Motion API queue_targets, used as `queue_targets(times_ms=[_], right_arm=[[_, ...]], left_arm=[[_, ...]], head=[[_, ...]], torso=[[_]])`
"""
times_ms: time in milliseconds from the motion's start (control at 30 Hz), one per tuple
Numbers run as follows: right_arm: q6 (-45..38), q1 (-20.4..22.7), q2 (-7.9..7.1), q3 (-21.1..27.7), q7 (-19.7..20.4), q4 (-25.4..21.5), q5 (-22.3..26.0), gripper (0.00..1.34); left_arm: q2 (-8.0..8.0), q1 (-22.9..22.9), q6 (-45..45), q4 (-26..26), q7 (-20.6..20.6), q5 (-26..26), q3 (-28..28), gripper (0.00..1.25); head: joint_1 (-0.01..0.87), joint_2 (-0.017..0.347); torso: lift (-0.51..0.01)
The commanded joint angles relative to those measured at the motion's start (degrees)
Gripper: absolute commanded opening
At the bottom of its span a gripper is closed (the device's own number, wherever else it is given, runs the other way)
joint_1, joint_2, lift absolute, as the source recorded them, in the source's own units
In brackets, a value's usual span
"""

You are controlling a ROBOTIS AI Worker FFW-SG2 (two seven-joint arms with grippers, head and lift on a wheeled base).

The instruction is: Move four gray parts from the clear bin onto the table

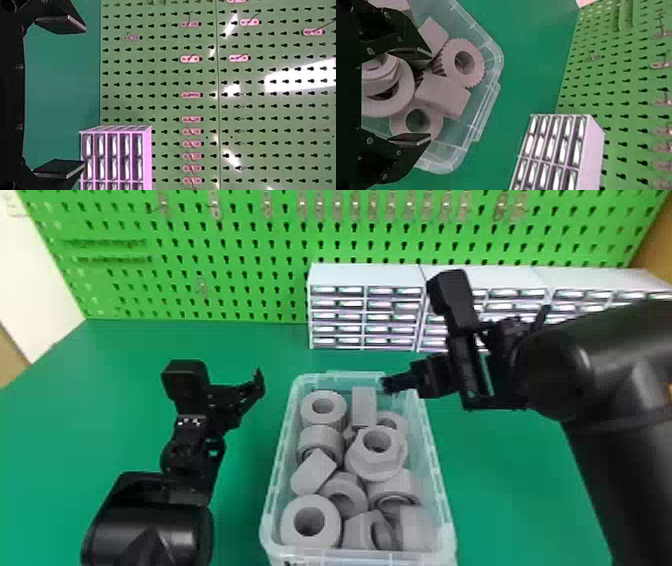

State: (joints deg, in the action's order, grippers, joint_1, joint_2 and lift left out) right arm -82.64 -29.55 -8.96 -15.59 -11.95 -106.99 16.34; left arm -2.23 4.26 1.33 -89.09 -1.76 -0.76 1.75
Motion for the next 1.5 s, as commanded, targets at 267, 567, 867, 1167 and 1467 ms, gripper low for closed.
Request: queue_targets(times_ms=[267, 567, 867, 1167, 1467], right_arm=[[-4.72, -2.44, -0.18, -2.61, 0.00, 2.49, 2.91, 0.81], [-7.44, -4.11, -0.88, -2.52, 0.00, 4.78, 6.25, 0.81], [-7.44, -5.17, -1.94, -2.87, 0.00, 6.97, 7.39, 0.81], [-7.44, -7.72, -2.11, -5.95, 0.00, 8.73, 8.01, 0.81], [-7.44, -9.47, -2.64, -6.30, 0.00, 11.98, 7.13, 0.81]], left_arm=[[-1.20, 0.22, -0.01, -0.39, 0.00, -0.99, 0.62, 1.16], [-1.64, 0.31, -0.01, -0.39, 0.00, -0.91, 0.71, 1.16], [-1.81, 0.66, -0.01, -0.30, -0.44, -0.91, 1.24, 1.16], [-1.81, 0.84, -0.01, -0.30, -0.53, -0.47, 1.06, 1.16], [-1.81, 1.37, -0.01, 0.05, -1.05, -0.47, 1.76, 1.16]], head=[[0.693, 0.072], [0.693, 0.072], [0.693, 0.072], [0.693, 0.072], [0.693, 0.072]], torso=[[-0.052], [-0.052], [-0.052], [-0.052], [-0.052]])
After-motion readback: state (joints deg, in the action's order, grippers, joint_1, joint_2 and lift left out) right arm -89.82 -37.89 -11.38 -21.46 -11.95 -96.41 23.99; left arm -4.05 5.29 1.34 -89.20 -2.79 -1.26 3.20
